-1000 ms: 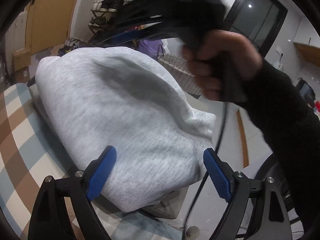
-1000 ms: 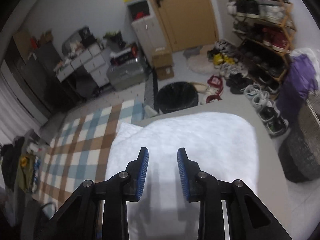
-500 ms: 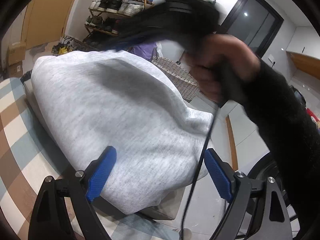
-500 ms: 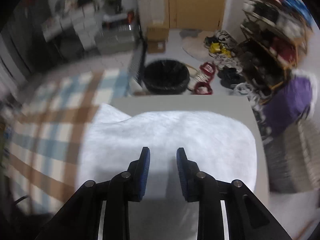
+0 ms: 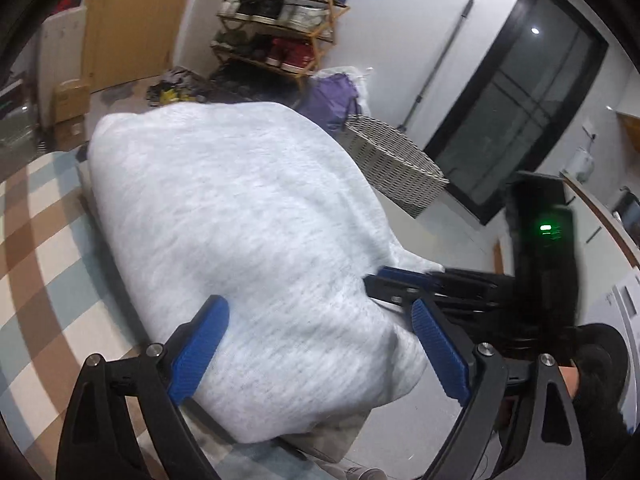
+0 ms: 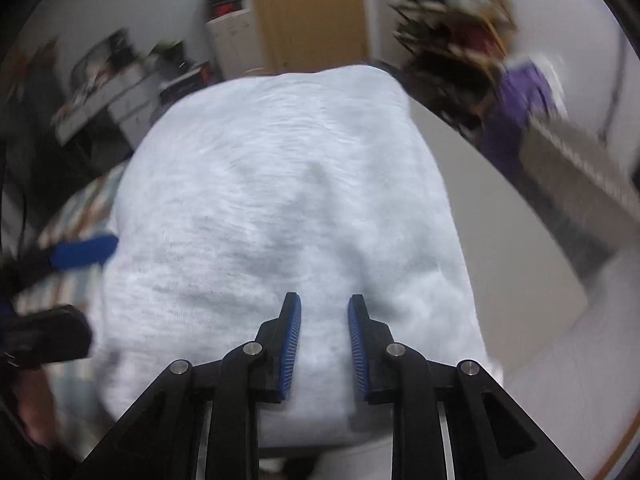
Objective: Fold large clothes
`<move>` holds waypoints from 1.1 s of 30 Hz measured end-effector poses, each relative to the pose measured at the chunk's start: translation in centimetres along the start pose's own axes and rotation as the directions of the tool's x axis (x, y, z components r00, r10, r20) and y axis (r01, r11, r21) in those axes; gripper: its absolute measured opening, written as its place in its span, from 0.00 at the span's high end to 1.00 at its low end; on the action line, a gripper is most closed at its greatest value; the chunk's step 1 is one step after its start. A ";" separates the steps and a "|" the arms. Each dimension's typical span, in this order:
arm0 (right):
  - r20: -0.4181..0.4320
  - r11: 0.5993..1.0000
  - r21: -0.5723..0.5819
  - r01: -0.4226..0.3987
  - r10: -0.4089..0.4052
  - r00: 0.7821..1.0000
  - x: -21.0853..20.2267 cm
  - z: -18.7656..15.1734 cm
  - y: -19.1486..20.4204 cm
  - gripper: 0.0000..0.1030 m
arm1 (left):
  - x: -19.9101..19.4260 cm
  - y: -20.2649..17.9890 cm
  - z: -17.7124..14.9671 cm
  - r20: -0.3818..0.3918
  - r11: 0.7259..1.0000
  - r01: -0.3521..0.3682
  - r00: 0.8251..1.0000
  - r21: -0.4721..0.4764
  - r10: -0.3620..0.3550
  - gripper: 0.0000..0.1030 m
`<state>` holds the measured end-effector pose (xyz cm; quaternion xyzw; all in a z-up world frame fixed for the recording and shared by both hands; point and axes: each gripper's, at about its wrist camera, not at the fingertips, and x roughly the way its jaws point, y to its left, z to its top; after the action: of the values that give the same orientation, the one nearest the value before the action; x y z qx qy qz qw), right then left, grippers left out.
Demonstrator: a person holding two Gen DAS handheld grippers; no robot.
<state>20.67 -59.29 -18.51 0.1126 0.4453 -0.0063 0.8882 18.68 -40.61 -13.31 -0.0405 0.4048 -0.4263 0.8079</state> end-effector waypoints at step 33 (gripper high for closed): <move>0.755 0.968 0.030 0.247 -0.184 0.630 -24.1 -17.2 17.2 0.00 | -17.3 -5.6 -9.5 0.541 0.906 -0.418 0.779 0.071 0.317 0.01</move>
<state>-5.49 -41.13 -6.02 0.0117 0.0481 -0.1413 0.9887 3.16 -29.03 -6.68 0.0024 0.1309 -0.2688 0.9543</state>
